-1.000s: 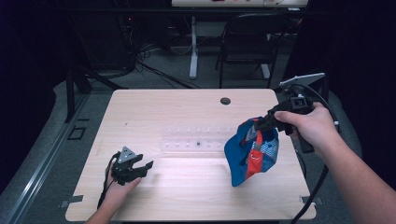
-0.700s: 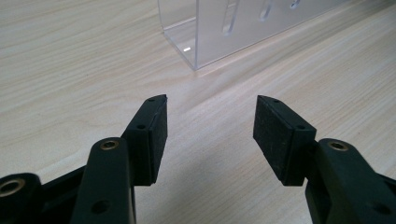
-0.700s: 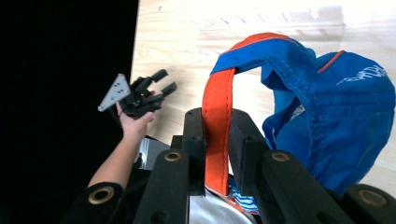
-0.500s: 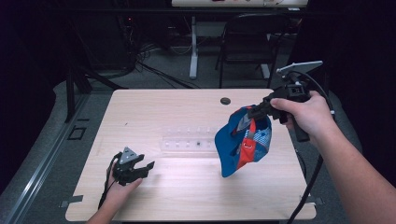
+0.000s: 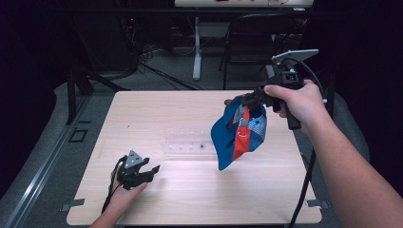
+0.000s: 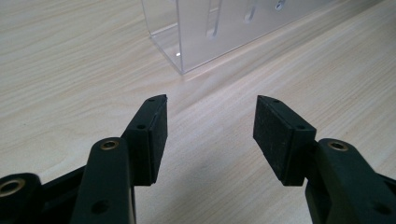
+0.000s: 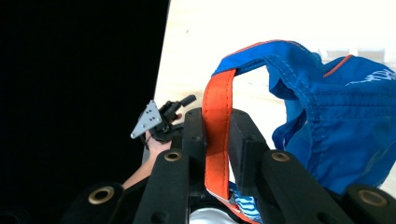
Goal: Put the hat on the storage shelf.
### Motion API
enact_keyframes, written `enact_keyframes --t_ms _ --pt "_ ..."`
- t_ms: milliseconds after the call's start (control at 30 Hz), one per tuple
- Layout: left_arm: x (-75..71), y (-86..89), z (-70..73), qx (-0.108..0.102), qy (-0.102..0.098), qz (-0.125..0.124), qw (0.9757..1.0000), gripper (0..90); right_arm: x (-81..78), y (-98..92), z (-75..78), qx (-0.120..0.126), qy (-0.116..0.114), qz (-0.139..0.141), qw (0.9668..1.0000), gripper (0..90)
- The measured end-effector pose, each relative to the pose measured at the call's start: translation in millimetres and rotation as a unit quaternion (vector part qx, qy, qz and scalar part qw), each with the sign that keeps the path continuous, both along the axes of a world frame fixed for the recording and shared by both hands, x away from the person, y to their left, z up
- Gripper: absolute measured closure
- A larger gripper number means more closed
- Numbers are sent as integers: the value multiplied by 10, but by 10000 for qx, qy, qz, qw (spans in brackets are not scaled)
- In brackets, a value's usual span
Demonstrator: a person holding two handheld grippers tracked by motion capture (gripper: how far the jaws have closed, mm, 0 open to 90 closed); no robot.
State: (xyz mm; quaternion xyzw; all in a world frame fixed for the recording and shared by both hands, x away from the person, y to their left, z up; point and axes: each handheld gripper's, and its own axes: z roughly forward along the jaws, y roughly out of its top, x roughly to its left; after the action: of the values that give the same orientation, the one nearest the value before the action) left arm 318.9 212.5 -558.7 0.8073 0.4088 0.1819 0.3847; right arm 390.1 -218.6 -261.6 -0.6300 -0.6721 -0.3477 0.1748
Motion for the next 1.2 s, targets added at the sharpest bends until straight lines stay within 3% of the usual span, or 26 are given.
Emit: enact_keyframes --t_ms 233,467,567,800,900,933,1200 --pt "-16 -15 5 -75 -28 8 10000 456 127 116 70 169 -125 -99 9997 781" --pt "-64 -109 25 54 -91 -226 9997 456 293 249 63 304 -196 -215 9991 781" --pt "-70 -118 23 -4 -115 -211 9997 456 327 287 57 343 -209 -238 9989 781" --pt "-83 -162 25 -40 -139 -296 9995 461 454 394 -9 377 -234 -367 9983 781" --pt "-85 -173 27 -40 -143 -338 9993 461 479 406 -32 330 -224 -290 9988 781" --pt "-87 -177 32 -33 -126 -359 9993 461 500 424 -61 411 -243 -372 9982 781" --pt "-87 -203 33 -48 -180 -387 9991 463 587 420 -221 357 -178 -526 9978 781"
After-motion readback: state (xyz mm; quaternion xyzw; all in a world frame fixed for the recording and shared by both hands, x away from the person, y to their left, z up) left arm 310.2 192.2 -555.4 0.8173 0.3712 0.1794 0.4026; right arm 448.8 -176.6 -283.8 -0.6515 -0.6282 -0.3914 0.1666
